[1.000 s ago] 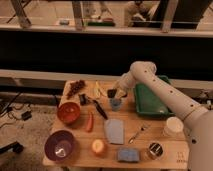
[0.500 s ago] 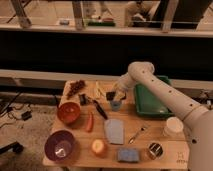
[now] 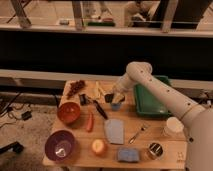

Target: Place eraser in plastic cup

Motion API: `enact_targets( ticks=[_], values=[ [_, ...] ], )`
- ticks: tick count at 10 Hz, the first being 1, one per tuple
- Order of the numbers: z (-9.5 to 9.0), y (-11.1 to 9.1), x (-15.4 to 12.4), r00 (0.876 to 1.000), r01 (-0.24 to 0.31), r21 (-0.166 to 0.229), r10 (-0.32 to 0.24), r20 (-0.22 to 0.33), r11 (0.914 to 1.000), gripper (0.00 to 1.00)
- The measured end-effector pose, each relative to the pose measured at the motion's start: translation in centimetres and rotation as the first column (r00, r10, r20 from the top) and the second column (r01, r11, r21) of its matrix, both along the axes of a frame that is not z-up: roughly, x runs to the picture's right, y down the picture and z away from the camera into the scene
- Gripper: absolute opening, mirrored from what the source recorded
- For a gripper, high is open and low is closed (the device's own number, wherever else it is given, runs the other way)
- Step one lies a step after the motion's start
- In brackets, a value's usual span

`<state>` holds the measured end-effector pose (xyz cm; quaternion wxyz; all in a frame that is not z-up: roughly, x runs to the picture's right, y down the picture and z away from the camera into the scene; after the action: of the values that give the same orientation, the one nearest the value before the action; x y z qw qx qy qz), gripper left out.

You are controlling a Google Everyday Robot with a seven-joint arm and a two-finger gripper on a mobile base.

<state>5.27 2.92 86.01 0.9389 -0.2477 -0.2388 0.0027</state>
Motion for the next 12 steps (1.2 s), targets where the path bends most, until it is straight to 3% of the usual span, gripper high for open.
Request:
enact_targets(
  ticks=[5,12],
  values=[
    [0.6,-0.6,-0.9,1.000,0.024,0.000,-0.024,0.016,0.9997,0.10],
    [-0.5,0.5,-0.7,1.000,0.028,-0.011,-0.028,-0.011,0.9996,0.10]
  ],
)
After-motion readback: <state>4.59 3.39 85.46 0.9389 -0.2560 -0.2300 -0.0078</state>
